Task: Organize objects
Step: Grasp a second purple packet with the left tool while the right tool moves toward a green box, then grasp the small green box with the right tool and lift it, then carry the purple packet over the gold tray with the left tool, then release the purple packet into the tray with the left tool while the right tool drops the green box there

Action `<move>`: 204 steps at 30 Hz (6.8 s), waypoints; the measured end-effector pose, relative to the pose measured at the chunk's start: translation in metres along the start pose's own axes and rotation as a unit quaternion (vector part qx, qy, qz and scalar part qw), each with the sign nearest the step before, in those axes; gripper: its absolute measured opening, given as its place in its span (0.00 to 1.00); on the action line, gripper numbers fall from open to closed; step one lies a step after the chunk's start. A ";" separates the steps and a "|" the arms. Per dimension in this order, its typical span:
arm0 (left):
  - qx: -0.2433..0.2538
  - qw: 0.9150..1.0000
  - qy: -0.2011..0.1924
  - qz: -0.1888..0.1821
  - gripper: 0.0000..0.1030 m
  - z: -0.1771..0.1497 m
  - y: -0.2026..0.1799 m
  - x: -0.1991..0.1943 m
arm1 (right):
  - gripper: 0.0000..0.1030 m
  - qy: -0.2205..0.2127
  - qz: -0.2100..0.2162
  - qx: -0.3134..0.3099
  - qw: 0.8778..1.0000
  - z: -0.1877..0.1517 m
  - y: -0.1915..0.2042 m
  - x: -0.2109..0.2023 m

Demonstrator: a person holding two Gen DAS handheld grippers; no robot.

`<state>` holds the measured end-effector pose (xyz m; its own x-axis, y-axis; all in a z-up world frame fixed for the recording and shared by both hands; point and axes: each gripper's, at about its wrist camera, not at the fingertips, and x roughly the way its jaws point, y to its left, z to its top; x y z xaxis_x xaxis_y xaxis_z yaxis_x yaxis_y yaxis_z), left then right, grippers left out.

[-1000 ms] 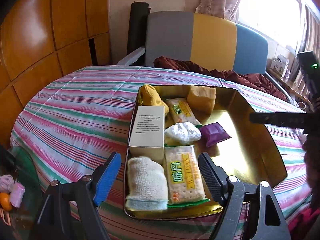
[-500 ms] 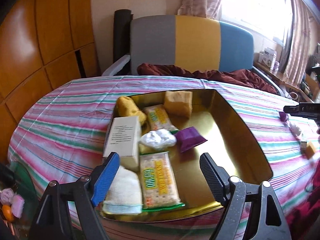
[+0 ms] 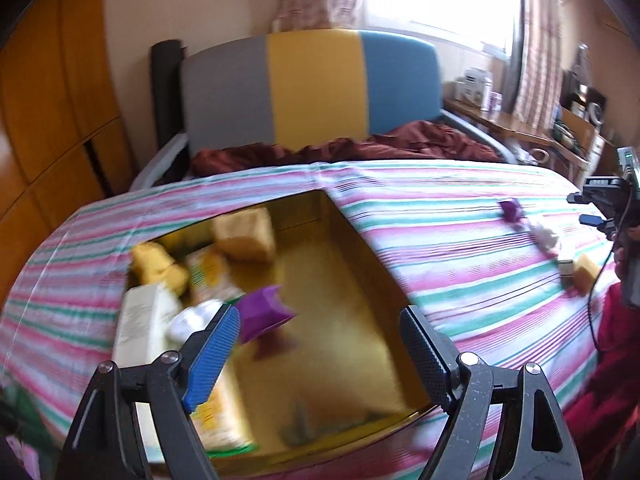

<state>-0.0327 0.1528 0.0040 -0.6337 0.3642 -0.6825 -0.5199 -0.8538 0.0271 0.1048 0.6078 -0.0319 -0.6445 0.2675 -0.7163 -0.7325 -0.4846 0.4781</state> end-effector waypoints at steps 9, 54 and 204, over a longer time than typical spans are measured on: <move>0.034 0.996 0.013 -0.084 0.80 0.058 -0.088 0.034 | 0.46 0.009 0.042 0.111 0.993 0.005 -0.040 -0.003; 0.038 0.978 0.143 -0.148 0.38 0.127 -0.290 0.260 | 0.61 0.043 0.134 0.139 0.980 0.004 -0.045 0.012; -0.103 0.991 0.084 0.030 0.50 -0.075 0.059 0.033 | 0.29 0.227 -0.066 -0.366 0.900 -0.126 0.106 0.075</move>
<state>-0.0412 0.0866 -0.0712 -0.5465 0.2586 -0.7966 -0.3453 -0.9361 -0.0670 0.0064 0.4714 -0.0985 -0.2846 0.0746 -0.9557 -0.3472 -0.9373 0.0302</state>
